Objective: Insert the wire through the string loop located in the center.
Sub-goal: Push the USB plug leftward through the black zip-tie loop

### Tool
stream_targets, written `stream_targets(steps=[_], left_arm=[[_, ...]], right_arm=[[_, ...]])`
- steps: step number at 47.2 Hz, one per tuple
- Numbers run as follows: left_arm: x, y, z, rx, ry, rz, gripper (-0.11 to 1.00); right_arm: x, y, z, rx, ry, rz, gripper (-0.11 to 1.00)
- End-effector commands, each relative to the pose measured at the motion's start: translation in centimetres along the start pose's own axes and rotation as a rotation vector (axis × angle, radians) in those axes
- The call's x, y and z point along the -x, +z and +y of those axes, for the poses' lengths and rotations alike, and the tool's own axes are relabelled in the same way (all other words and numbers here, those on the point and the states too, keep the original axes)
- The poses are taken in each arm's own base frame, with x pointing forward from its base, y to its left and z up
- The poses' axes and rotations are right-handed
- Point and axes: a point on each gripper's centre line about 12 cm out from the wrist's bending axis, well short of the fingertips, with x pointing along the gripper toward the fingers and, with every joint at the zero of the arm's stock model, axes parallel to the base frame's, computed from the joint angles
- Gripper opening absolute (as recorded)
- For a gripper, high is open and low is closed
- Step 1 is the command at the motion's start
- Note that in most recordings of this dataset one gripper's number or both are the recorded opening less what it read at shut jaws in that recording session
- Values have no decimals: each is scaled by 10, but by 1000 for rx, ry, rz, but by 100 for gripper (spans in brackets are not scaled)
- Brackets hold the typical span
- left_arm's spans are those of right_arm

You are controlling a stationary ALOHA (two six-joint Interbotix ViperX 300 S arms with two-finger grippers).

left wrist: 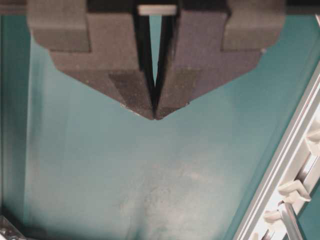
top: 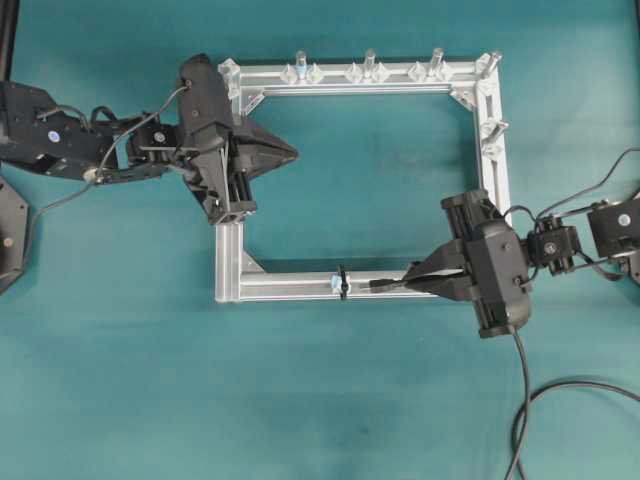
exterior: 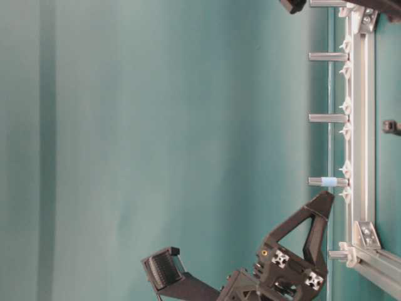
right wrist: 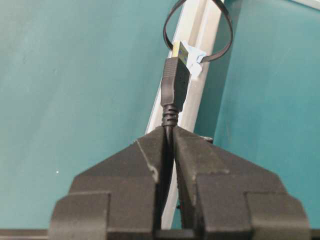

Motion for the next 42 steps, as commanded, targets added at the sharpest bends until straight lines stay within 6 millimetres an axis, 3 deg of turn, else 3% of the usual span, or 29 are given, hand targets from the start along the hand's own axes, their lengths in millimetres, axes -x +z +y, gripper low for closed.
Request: stream_targets(steps=[1, 42], left_arm=[[3, 14, -2, -2, -7, -44, 0], [3, 13, -9, -9, -24, -42, 0]], right_arm=[[-3, 10, -2, -3, -5, -28, 7], [-45, 34, -16, -20, -33, -49, 7]])
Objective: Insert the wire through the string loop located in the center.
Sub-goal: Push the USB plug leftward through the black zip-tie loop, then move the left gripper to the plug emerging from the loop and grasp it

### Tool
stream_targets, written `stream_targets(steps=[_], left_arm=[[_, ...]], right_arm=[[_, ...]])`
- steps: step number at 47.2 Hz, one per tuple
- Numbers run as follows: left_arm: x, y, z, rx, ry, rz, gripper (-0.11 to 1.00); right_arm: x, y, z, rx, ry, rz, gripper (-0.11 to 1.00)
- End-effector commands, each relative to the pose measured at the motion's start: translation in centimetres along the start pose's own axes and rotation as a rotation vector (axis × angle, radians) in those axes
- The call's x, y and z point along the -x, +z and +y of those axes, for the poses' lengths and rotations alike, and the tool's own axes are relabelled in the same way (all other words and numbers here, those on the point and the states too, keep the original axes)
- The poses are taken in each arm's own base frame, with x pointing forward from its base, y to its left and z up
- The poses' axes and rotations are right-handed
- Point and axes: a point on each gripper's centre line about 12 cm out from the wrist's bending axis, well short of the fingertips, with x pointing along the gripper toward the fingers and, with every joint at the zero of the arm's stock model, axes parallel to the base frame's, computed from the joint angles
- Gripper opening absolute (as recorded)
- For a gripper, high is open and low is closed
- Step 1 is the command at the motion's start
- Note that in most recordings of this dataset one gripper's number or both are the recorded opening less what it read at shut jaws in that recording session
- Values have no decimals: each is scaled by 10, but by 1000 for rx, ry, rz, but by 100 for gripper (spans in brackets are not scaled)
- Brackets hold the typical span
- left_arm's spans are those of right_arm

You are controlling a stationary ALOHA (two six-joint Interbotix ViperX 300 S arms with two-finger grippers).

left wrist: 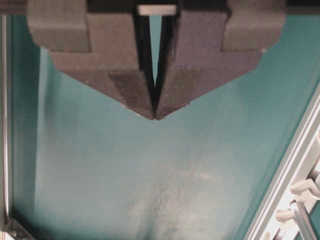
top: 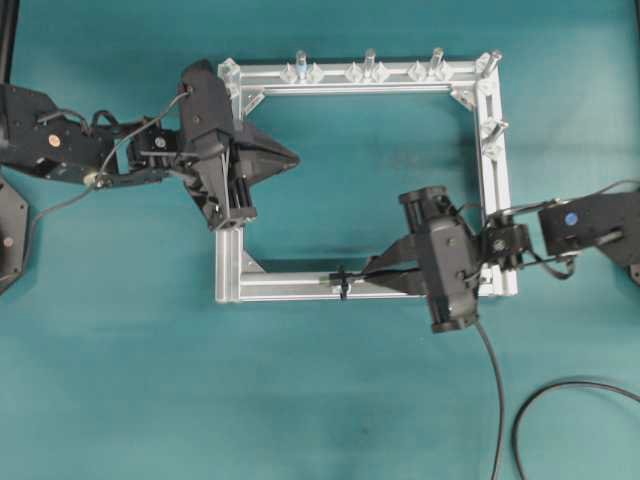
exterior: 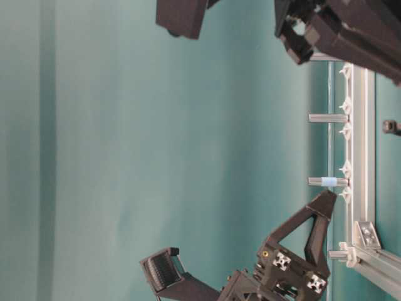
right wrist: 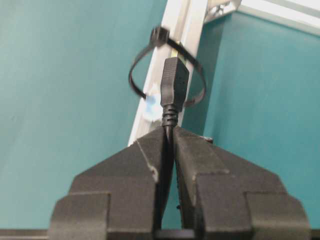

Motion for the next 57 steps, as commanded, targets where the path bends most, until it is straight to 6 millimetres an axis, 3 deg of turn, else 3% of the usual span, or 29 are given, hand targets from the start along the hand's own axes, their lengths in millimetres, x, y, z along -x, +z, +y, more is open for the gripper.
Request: stream_targets(steps=[1, 16, 39, 57], left_arm=[[3, 15, -3, -4, -9, -46, 0], [3, 13, -4, -6, -12, -42, 0], [3, 12, -10, -16, -26, -34, 0], [7, 12, -37, -56, -95, -12, 0]], right_arm=[[-4, 15, -2, -4, -4, -44, 7], [-18, 21, -3, -3, -4, -49, 7], [-18, 21, -3, -4, -5, -46, 7], [-19, 22, -3, -3, -4, -49, 7]])
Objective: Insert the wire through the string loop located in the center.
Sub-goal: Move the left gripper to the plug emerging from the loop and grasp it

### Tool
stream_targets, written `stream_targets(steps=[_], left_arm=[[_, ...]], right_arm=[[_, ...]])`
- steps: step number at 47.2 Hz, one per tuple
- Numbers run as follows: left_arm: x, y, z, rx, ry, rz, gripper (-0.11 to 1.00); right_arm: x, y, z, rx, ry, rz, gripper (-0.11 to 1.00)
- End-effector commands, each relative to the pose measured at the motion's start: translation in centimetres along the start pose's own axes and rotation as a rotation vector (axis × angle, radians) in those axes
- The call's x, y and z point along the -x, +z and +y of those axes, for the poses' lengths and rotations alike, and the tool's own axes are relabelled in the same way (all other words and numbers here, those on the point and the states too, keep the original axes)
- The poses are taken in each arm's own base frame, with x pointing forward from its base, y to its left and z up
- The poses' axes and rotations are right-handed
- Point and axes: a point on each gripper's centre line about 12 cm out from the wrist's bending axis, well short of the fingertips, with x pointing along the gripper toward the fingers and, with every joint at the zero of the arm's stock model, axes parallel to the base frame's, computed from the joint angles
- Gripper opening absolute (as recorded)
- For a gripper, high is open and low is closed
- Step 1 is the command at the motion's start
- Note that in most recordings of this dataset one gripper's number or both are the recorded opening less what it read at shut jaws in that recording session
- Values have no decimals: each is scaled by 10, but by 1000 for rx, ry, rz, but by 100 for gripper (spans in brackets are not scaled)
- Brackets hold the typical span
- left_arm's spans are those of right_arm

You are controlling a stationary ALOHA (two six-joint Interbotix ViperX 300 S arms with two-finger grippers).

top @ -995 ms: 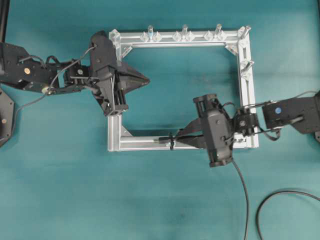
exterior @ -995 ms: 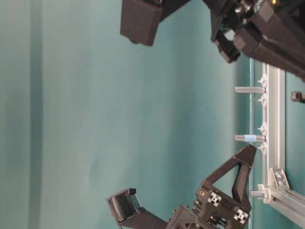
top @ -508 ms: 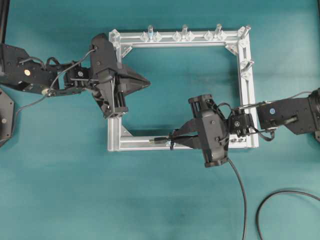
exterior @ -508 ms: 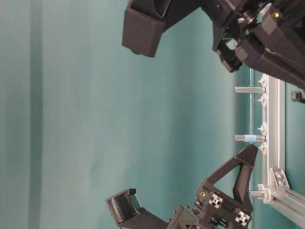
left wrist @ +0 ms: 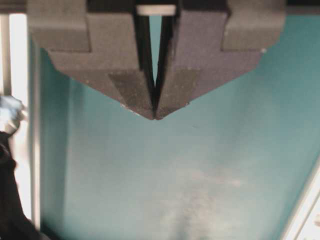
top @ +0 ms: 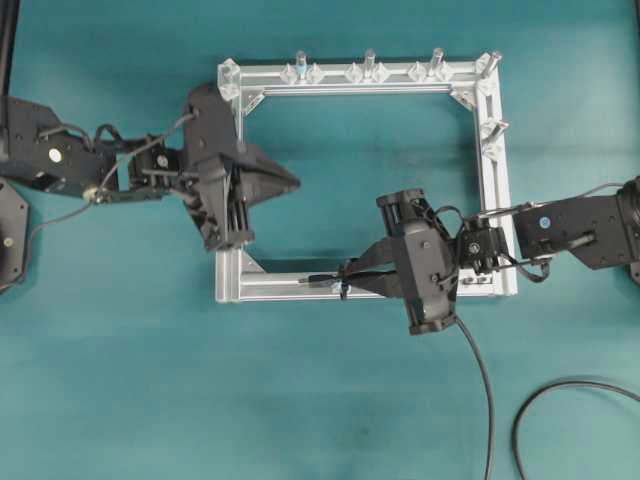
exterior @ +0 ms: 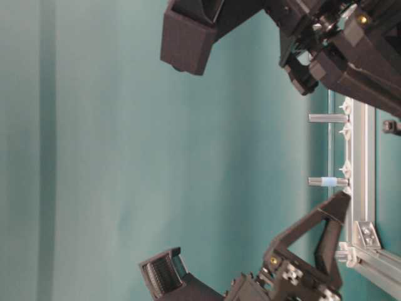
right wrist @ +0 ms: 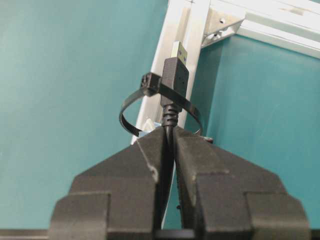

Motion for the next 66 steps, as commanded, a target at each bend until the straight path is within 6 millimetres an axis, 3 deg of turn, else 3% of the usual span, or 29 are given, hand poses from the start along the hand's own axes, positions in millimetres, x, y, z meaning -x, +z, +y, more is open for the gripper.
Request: stream_targets(steps=[1, 15, 27, 56, 59, 66], left_arm=[[6, 19, -13, -24, -34, -46, 0], [26, 25, -40, -58, -105, -16, 0], [30, 27, -58, -71, -152, -16, 0], [24, 33, -67, -39, -165, 65, 1], [21, 35, -72, -32, -174, 69, 11], [11, 36, -87, -37, -199, 100, 50]], right_arm=[[1, 14, -2, -2, -4, -40, 7], [1, 14, -2, -3, -4, -41, 7], [1, 14, -2, -2, -4, -40, 7], [1, 14, -2, -2, -5, -41, 7], [1, 14, -2, -3, -4, -43, 7], [1, 14, -2, -4, -5, -41, 7]])
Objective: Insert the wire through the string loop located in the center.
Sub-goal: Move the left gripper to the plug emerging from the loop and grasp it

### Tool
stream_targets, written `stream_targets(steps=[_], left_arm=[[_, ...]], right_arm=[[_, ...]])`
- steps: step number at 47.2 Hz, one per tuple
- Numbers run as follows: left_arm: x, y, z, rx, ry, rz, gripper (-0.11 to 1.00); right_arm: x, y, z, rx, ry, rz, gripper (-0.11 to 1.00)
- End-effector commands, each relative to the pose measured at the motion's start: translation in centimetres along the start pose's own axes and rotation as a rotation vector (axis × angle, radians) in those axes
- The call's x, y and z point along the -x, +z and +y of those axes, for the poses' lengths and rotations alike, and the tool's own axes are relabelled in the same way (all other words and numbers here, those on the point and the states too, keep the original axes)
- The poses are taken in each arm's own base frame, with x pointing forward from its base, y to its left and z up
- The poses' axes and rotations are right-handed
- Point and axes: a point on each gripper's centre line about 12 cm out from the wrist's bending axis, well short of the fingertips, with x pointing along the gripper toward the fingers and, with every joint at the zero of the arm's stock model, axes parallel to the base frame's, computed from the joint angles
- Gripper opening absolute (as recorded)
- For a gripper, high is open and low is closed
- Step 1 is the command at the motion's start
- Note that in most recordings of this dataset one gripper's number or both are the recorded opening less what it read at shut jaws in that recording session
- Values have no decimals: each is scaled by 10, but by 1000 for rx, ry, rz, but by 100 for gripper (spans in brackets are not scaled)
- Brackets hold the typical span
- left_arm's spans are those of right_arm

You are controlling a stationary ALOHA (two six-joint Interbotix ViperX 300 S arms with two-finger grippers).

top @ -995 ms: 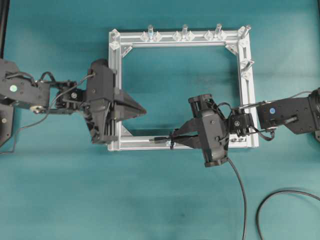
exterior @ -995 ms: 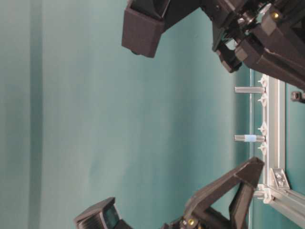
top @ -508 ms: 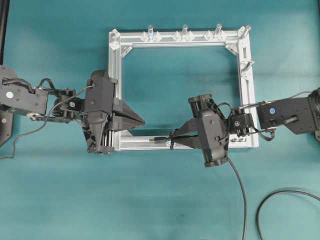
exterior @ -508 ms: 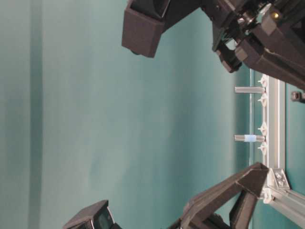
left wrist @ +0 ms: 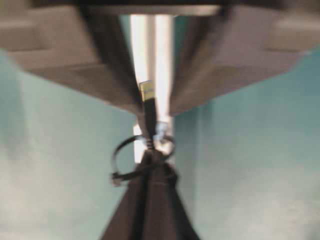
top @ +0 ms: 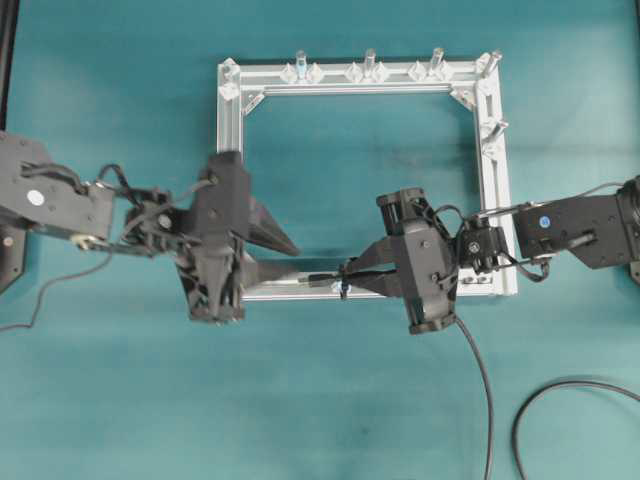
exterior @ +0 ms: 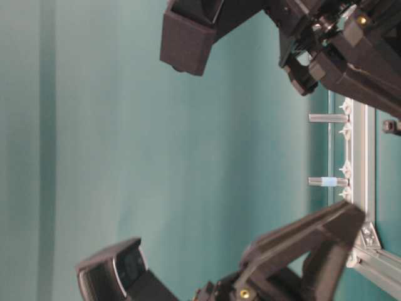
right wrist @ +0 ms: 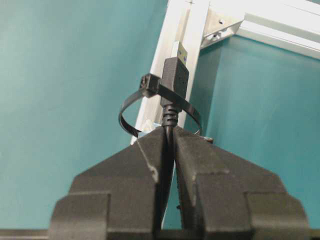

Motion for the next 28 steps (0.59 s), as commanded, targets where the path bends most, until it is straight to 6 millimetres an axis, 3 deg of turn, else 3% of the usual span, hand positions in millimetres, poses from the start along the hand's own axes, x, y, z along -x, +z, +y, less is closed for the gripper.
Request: stream_targets(steps=[1, 6, 15, 28], left_arm=[[-7, 13, -12, -10, -25, -9, 56], [-16, 12, -20, -20, -39, 21, 74], [-26, 9, -24, -27, -43, 51, 75], [-30, 8, -14, -23, -22, 58, 75]], right_arm=[[1, 14, -2, -5, -6, -41, 7], [1, 13, -2, -4, -5, -40, 7], [1, 13, -2, -3, -4, -41, 7], [1, 14, -2, -4, -5, -43, 7]])
